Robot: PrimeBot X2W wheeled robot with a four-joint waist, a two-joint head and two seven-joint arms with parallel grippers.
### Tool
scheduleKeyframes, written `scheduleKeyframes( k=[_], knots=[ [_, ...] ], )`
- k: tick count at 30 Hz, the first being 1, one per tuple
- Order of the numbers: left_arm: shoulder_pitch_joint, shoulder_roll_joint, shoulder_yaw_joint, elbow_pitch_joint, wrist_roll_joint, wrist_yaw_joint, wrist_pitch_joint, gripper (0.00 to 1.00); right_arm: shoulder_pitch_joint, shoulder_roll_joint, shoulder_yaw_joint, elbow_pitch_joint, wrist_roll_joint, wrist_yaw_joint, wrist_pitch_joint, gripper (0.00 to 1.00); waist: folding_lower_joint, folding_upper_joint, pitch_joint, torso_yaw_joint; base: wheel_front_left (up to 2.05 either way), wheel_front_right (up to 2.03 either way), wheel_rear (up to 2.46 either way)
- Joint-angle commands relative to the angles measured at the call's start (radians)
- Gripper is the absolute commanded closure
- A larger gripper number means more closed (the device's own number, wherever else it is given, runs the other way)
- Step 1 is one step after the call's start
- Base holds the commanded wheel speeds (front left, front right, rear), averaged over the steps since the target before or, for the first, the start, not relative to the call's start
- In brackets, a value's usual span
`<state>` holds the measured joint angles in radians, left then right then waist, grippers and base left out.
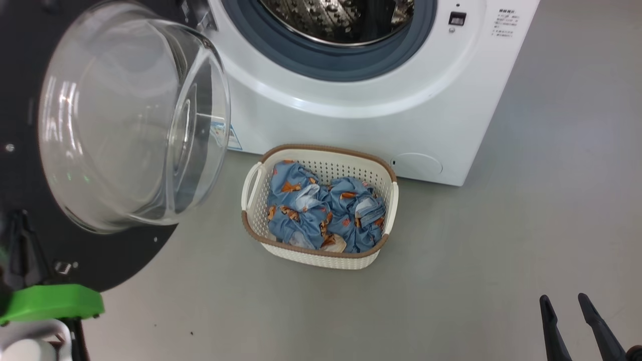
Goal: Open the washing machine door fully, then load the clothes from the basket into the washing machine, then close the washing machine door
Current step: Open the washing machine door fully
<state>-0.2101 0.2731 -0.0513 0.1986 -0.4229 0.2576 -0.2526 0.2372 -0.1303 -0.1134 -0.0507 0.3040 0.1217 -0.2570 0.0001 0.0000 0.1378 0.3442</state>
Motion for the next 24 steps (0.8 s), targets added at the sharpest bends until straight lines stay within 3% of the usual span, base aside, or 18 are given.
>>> scheduleKeyframes(
  k=[1, 10, 24],
  knots=[
    [-0.047, 0.050, 0.060, -0.027, 0.005, 0.000, -0.009, 1.00, -0.029, -0.022, 0.016, -0.026, 0.008, 0.009, -0.005, 0.00, 0.0000, 0.0000, 0.021, 0.007, 0.00, 0.00, 0.00],
    [-0.141, 0.081, 0.172, 0.086, 0.010, -0.080, -0.009, 1.00, -0.048, -0.048, 0.004, -0.036, 0.014, 0.009, -0.005, 0.00, 0.0000, 0.0000, 0.075, 0.017, 0.00, 0.00, 0.00],
    [-0.311, 0.094, 0.296, 0.332, 0.102, -0.202, -0.009, 1.00, -0.078, -0.086, -0.001, -0.047, 0.017, 0.009, -0.005, 0.00, 0.0000, 0.0000, 0.137, 0.004, 0.00, 0.00, 0.00]
  ],
)
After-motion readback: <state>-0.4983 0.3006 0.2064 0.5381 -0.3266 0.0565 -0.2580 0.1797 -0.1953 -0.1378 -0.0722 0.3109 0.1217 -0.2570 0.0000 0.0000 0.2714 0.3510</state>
